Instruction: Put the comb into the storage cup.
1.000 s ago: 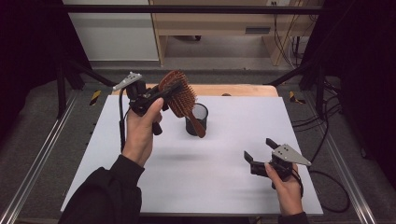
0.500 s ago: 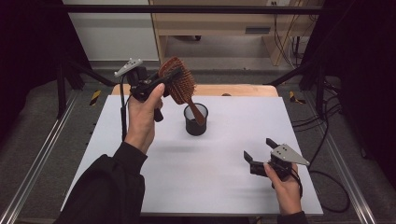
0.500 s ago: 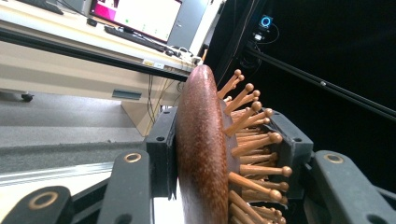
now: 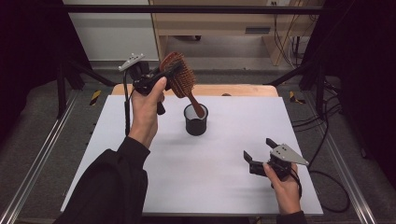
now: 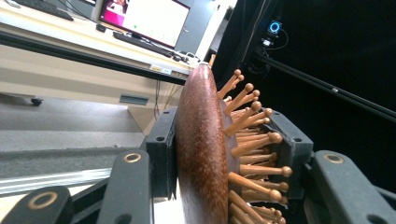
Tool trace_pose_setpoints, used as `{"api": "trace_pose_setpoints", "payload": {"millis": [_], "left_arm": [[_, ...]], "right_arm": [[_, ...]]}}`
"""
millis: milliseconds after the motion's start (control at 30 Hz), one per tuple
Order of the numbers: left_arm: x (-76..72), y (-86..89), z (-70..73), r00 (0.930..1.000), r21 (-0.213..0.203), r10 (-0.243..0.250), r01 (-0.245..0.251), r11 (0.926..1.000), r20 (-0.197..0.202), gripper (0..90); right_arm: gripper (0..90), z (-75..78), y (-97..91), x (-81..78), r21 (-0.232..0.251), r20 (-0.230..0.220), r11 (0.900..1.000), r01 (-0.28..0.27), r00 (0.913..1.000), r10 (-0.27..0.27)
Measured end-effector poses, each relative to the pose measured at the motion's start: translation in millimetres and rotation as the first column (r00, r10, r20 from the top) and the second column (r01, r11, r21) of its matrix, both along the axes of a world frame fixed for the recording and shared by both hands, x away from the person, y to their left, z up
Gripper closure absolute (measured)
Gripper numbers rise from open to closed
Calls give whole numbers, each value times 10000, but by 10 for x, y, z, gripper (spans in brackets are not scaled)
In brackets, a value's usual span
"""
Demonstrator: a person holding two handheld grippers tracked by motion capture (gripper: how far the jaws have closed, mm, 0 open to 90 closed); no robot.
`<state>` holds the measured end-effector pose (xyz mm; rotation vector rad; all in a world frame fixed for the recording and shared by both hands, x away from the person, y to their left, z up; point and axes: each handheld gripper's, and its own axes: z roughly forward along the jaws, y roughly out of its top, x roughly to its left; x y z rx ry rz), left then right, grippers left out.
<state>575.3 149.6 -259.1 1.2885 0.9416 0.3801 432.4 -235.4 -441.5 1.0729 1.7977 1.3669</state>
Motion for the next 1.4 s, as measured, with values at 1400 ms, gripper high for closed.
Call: {"api": "trace_pose_setpoints", "payload": {"millis": [1400], "left_arm": [[248,-6,-60,9965,496,787,-801,9956,278,515]], "right_arm": [[32,-7,18,5,267,-117,9995,-188,9997,191]]}}
